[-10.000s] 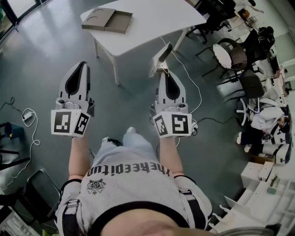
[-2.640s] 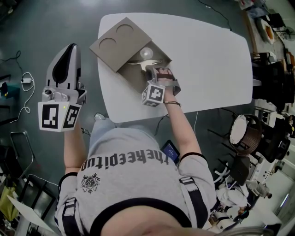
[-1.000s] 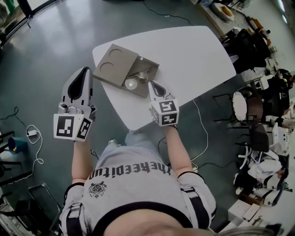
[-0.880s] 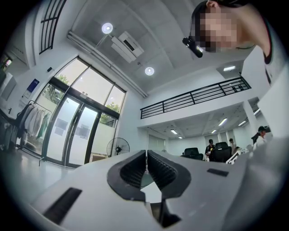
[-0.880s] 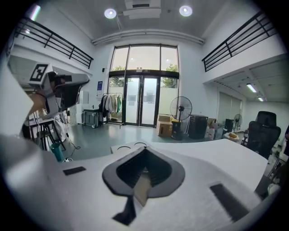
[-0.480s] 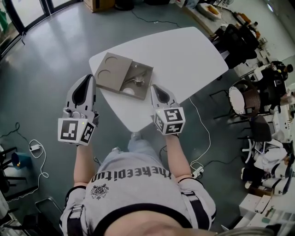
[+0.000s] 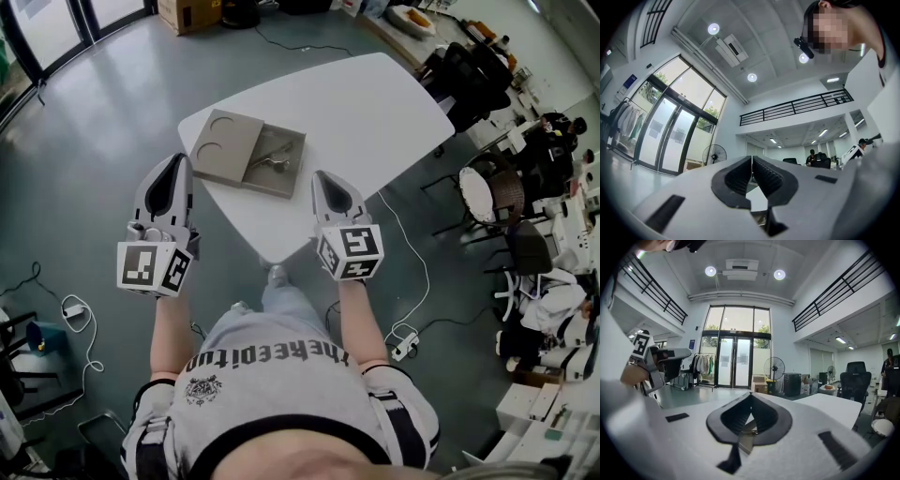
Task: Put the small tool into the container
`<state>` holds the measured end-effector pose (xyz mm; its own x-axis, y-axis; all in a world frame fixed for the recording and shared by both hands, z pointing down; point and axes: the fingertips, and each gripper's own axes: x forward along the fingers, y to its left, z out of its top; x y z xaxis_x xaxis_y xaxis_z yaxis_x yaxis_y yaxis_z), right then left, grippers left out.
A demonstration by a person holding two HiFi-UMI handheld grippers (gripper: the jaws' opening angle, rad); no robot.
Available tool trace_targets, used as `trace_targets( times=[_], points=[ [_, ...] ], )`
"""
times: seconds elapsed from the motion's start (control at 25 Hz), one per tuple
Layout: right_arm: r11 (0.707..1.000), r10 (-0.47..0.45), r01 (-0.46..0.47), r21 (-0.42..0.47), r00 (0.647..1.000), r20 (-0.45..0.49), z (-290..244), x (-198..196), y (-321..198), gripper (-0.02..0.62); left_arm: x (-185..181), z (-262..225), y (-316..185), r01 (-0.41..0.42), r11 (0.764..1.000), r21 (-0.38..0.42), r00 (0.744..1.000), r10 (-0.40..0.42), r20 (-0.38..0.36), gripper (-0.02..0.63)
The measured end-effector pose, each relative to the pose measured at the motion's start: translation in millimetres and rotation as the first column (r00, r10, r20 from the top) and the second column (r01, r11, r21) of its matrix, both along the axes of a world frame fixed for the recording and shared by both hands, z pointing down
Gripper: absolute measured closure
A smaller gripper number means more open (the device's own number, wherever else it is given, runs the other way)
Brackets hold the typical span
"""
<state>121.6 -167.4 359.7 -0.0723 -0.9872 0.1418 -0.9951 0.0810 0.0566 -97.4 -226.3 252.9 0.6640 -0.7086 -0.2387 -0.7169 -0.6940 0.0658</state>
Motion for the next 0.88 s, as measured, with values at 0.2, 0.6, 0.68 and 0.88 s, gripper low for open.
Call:
trace_targets(
  times=[0.2,0.6,0.68,0.88],
  points=[
    [0.999,0.027,-0.027,0.045,1.0,0.004,-13,-7,16,0.592,-8,1,9,-0.011,1.0,-0.003,1.0,0.01,-0.005,0.594],
    [0.989,0.047,-0.046,0.139,0.999,0.0,-45,-24,50,0.592,-22,-6,33,-0.021,1.0,0.011,1.0,0.022,-0.01,0.594],
    [0.987,0.052,-0.051,0.155,0.999,-0.002,-49,-30,56,0.592,-25,-7,37,-0.026,1.0,0.015,1.0,0.026,-0.011,0.594],
    [0.98,0.073,-0.071,0.188,0.997,-0.001,-55,-36,69,0.594,-30,-7,45,-0.037,0.999,0.015,0.999,0.037,-0.013,0.594]
  ],
)
